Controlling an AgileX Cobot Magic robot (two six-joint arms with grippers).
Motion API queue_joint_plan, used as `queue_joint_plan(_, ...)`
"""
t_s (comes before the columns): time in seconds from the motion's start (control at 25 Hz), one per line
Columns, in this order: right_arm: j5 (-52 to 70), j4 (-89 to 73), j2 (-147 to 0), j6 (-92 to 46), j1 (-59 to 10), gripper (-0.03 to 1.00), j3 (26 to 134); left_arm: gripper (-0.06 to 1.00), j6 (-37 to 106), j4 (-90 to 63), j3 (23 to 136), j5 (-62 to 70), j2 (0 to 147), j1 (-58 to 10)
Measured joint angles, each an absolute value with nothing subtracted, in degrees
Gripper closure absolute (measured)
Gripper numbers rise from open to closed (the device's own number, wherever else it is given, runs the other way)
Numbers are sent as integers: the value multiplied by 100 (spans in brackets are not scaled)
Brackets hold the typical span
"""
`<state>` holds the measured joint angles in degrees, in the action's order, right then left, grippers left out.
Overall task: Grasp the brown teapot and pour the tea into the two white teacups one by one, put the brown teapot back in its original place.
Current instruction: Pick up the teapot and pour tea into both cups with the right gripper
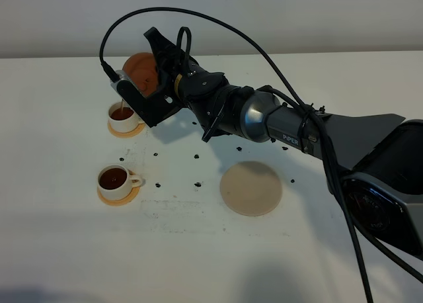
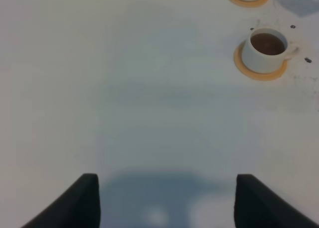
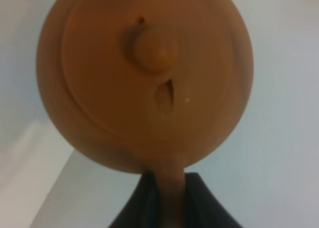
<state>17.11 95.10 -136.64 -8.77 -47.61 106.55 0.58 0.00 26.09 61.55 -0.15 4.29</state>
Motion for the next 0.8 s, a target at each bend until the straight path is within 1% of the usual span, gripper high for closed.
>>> queue_joint_plan(0.8,1750,9746,-13664,-877,-4761,87,10655,40,58,0,2609,6155,-15,429)
